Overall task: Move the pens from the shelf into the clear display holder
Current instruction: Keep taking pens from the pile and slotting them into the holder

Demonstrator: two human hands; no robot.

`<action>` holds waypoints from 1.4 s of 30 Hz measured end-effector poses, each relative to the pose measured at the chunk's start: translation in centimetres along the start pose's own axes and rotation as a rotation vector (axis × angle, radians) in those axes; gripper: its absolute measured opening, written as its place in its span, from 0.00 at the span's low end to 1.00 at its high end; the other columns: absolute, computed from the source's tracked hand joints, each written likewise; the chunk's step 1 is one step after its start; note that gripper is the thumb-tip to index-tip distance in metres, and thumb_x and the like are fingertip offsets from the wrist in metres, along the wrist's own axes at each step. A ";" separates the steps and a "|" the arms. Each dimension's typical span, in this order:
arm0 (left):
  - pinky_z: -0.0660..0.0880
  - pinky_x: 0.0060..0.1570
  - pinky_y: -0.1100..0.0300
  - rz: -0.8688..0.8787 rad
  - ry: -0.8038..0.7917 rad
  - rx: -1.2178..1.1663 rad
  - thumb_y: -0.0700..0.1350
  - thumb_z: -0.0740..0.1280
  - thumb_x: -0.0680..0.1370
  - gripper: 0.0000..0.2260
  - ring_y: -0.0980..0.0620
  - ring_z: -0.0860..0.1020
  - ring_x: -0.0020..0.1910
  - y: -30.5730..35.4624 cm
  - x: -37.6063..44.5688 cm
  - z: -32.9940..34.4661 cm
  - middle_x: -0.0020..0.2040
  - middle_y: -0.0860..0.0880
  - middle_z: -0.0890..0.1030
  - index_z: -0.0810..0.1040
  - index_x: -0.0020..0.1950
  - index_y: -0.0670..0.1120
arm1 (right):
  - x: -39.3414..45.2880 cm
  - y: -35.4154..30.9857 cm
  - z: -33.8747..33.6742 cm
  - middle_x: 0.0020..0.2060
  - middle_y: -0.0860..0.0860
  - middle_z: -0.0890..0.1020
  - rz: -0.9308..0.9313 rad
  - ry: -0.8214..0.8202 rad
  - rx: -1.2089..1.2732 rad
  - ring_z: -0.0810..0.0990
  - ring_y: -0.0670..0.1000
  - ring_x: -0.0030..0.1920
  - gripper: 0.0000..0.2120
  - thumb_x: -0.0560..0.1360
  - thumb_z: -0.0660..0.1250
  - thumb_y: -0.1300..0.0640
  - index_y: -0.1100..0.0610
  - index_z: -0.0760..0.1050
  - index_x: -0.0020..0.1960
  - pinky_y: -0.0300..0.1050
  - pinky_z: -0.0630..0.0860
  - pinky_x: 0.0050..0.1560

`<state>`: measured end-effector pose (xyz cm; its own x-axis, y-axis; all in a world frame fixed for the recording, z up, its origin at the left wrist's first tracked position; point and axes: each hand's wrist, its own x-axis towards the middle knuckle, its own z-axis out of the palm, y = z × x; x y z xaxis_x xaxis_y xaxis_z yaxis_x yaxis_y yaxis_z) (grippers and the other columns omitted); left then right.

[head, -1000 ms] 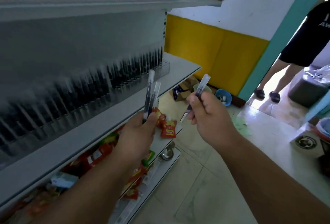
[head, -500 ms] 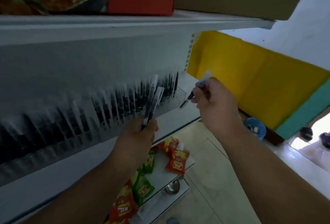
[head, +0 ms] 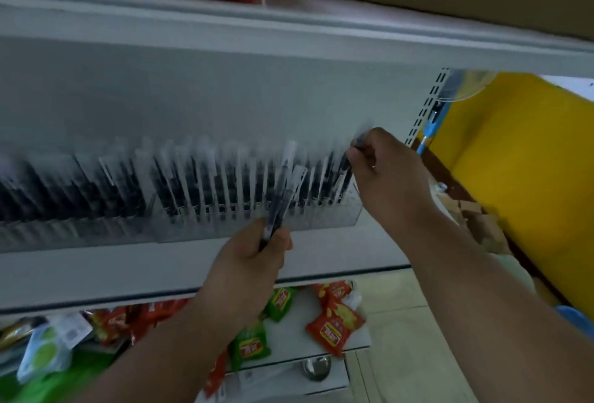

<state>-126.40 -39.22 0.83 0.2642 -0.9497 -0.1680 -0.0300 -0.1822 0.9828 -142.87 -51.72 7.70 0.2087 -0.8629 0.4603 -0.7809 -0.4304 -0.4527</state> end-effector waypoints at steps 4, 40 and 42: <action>0.66 0.34 0.57 -0.005 0.043 -0.027 0.50 0.62 0.82 0.14 0.52 0.66 0.30 0.3 0.2 1.1 0.29 0.51 0.69 0.76 0.37 0.50 | 0.6 0.8 -0.1 0.39 0.50 0.77 -0.061 -0.067 -0.013 0.74 0.51 0.39 0.08 0.80 0.63 0.52 0.56 0.73 0.49 0.42 0.66 0.36; 0.65 0.35 0.54 0.091 0.057 0.007 0.51 0.60 0.82 0.15 0.52 0.66 0.30 0.0 0.2 2.9 0.27 0.56 0.68 0.78 0.37 0.52 | 0.7 1.7 -1.9 0.34 0.49 0.76 -0.057 0.060 0.018 0.73 0.51 0.37 0.10 0.81 0.63 0.52 0.57 0.74 0.45 0.43 0.63 0.35; 0.65 0.35 0.54 0.087 0.075 0.011 0.50 0.60 0.82 0.14 0.52 0.66 0.29 0.0 -0.2 2.9 0.27 0.55 0.68 0.78 0.39 0.50 | 0.8 1.6 -1.8 0.36 0.50 0.77 -0.057 0.065 0.021 0.74 0.52 0.38 0.10 0.81 0.63 0.52 0.58 0.75 0.46 0.44 0.64 0.37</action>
<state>-129.23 -39.79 0.65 0.3313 -0.9405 -0.0750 -0.0670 -0.1027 0.9925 -145.05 -52.65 8.71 0.2133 -0.8181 0.5340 -0.7563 -0.4843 -0.4398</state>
